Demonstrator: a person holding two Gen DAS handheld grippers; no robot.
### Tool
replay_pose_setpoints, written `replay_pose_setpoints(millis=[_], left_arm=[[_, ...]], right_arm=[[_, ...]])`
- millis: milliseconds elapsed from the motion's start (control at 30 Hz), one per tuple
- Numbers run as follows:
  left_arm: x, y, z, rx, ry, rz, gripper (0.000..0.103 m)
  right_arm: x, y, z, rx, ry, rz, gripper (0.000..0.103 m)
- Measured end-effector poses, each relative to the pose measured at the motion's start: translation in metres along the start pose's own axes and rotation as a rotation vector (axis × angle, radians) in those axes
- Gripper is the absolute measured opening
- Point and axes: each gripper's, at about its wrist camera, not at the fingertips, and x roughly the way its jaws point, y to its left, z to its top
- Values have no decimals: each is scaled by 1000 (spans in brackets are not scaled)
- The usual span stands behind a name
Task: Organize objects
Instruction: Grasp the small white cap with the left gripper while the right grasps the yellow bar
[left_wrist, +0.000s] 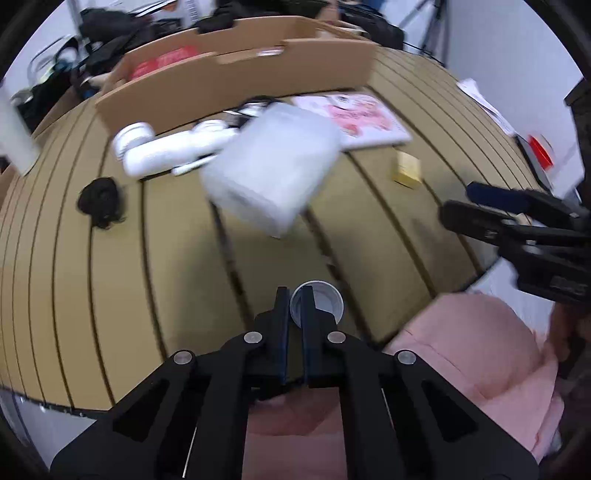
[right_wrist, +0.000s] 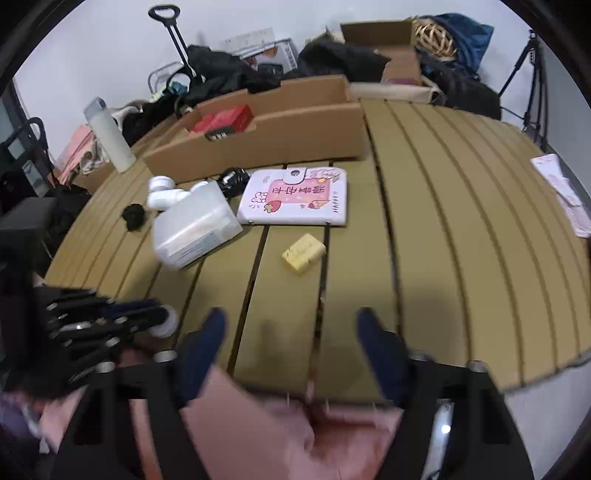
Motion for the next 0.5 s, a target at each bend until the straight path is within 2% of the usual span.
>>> replay_pose_setpoints(millis=[167,267,300,400,500], left_arm=[[2,24,4,-101,-11,-48,1],[-2,33,3,-129,-26,-40,1],[-4,34,3,-133,-31,-36,1],[-13,37,1,-155,-43,-22,1],[-41,33,-4,-160,-96,-25,1]], right_arm=[[37,1,20,-6,-11,-50,65],[44,8,26,-56,-26,-132,42],[44,8,26,-63,-30,-146,39],[41,11,22,-80,-26,-151,39],[20,17,16,-83,-44,-154,39]])
